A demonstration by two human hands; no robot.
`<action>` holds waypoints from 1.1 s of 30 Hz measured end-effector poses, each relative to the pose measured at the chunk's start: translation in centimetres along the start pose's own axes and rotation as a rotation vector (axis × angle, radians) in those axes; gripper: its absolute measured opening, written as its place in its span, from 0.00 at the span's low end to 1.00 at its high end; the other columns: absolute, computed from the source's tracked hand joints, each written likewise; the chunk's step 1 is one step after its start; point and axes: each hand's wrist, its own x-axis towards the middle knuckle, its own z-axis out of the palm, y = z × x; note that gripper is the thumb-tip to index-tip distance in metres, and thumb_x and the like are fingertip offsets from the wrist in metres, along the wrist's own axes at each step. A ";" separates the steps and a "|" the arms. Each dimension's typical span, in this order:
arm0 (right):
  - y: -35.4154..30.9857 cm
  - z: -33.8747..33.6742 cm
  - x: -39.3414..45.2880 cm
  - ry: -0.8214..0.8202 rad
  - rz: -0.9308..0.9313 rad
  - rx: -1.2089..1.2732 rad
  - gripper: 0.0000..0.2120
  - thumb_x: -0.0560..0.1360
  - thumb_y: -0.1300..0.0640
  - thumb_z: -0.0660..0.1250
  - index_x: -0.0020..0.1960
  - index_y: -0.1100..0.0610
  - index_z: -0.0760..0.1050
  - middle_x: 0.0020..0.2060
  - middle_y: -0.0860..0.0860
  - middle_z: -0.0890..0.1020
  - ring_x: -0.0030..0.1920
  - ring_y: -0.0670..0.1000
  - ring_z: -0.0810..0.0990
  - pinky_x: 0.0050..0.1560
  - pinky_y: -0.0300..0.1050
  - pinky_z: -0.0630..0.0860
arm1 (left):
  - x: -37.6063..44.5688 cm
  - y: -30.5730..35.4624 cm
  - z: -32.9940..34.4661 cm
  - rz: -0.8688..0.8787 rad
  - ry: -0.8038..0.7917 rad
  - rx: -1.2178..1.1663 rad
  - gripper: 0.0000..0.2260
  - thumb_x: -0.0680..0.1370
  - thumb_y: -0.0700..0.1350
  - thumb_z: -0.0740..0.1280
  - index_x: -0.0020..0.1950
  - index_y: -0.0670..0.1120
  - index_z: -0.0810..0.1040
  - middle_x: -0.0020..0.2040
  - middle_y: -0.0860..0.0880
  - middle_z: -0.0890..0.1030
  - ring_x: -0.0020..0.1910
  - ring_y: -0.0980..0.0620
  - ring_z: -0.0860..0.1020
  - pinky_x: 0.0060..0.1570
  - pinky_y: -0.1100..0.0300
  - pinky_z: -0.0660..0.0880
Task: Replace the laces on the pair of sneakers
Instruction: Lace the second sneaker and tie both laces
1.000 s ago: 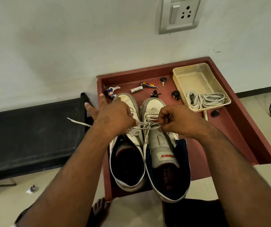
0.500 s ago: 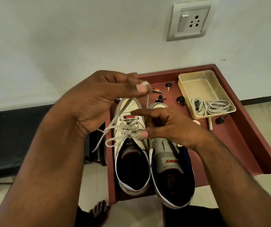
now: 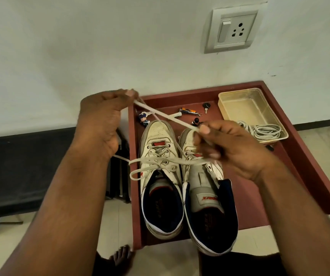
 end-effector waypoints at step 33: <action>1.1 -3.8 -0.7 0.150 0.350 -0.524 0.13 0.65 0.55 0.79 0.37 0.64 0.81 0.25 0.52 0.79 0.26 0.45 0.72 0.27 0.37 0.70 | -4.3 -5.0 5.4 0.099 -0.664 0.906 0.05 0.74 0.41 0.74 0.48 0.48 0.86 0.39 0.52 0.84 0.38 0.57 0.81 0.43 0.64 0.78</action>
